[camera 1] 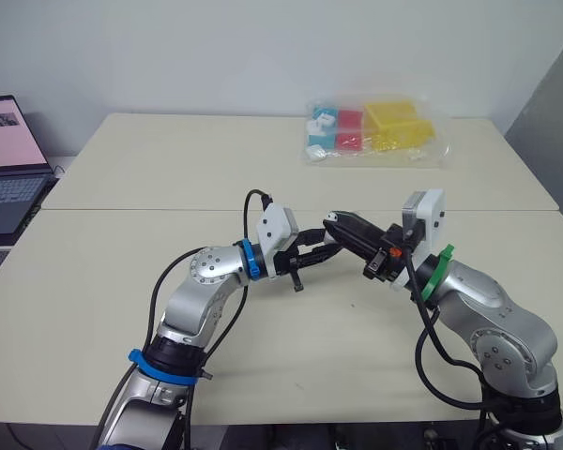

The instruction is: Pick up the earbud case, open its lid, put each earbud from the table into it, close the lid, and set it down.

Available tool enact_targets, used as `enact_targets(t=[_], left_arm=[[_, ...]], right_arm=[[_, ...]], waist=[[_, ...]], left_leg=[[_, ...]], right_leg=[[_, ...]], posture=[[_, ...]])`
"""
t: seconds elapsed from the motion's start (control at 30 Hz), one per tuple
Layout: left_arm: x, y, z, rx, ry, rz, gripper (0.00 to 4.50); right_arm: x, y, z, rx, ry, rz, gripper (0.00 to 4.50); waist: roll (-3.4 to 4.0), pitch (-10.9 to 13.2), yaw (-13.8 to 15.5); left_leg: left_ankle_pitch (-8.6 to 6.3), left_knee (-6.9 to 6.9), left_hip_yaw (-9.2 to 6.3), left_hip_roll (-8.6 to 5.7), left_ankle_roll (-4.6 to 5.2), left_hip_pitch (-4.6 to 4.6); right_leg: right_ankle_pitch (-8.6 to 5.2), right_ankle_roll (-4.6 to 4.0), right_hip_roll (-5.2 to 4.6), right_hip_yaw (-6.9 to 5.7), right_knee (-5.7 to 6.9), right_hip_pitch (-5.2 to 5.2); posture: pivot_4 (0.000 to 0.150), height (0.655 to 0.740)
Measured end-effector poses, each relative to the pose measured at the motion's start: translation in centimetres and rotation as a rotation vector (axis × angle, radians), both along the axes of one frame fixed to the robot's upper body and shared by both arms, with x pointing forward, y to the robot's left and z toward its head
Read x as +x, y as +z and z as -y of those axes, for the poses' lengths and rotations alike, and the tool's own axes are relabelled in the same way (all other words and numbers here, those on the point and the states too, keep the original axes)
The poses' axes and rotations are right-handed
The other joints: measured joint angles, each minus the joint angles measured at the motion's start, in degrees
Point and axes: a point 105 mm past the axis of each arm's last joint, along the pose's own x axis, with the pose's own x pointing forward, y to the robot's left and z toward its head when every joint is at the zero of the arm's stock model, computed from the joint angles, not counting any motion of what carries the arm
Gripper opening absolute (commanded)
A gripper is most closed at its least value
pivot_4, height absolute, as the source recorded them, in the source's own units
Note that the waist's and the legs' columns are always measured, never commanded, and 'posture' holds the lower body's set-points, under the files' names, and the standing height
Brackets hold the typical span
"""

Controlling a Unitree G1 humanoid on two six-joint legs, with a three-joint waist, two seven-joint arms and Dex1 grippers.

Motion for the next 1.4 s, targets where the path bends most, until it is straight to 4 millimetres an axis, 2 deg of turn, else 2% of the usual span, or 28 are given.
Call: enact_targets(t=[0.73,1.4], left_arm=[[-0.1,0.1,0.1,0.002,-0.001,-0.005,0.8],[-0.1,-0.2,0.0,0.007,0.004,-0.025,0.8]], right_arm=[[0.5,-0.9,0.5,0.001,-0.035,0.001,0.42],[0.4,-1.7,0.0,0.021,-0.072,0.033,0.42]], waist=[[0.0,0.0,0.0],[0.0,0.0,0.0]], left_leg=[[0.0,0.0,0.0,0.0,0.0,0.0],[0.0,0.0,0.0,0.0,0.0,0.0]], right_leg=[[-0.01,0.01,0.01,0.0,-0.01,0.0],[-0.01,0.02,0.02,0.0,0.0,0.0]], posture=[[0.15,0.74],[0.15,0.74]])
